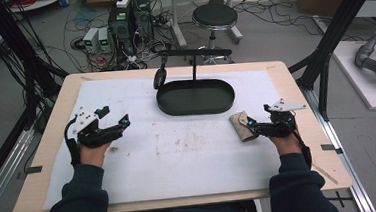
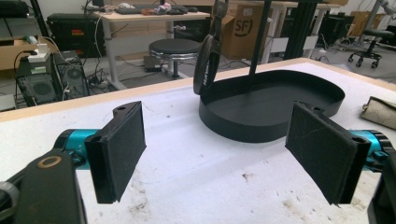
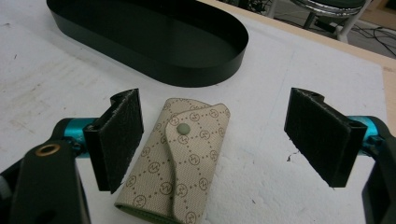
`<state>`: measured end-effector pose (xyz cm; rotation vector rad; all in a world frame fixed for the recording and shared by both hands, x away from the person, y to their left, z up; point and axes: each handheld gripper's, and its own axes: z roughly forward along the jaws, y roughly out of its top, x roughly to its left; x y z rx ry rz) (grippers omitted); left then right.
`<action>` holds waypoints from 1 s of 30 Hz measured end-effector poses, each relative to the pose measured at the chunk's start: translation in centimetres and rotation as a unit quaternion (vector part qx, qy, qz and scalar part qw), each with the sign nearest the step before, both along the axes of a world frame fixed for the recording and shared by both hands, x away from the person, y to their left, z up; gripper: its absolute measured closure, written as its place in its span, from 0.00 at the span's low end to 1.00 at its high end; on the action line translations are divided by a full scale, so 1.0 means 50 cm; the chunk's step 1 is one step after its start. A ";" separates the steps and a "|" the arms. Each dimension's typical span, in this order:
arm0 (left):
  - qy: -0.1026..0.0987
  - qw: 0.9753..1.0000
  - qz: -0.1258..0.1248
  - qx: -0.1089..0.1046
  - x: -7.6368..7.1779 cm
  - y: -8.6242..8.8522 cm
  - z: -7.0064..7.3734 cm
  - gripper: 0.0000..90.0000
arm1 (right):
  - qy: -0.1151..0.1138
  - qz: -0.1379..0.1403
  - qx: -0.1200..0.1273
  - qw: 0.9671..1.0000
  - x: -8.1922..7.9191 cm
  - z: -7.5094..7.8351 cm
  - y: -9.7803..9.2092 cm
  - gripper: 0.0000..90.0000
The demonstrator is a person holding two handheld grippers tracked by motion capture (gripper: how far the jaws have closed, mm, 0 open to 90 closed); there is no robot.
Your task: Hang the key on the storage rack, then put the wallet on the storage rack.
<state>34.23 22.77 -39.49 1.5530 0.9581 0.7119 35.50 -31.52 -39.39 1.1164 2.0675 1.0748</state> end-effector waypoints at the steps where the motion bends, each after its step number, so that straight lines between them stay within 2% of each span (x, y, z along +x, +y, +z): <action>1: 0.001 1.000 0.001 -0.001 0.000 0.001 0.000 0.22 | 0.001 0.000 -0.001 1.000 -0.002 -0.001 0.001 0.22; 8: 0.001 1.000 0.008 -0.003 -0.002 0.007 0.001 0.22 | -0.001 0.001 0.001 1.000 -0.004 -0.001 -0.002 0.22; 18: 0.010 1.000 -0.005 -0.007 0.003 0.004 -0.004 0.22 | 0.013 0.004 -0.006 1.000 -0.007 -0.012 0.006 0.22; 21: 0.013 1.000 -0.003 -0.002 0.004 0.003 -0.005 0.22 | 0.006 0.006 -0.007 1.000 -0.009 -0.010 0.009 0.22; 26: 0.015 1.000 0.004 -0.006 0.007 0.004 -0.007 0.22 | 0.021 0.007 -0.004 1.000 -0.005 -0.021 0.019 0.22; 30: 0.020 1.000 0.003 -0.004 0.012 0.003 -0.011 0.22 | 0.045 0.006 0.000 0.999 0.005 -0.042 0.025 0.22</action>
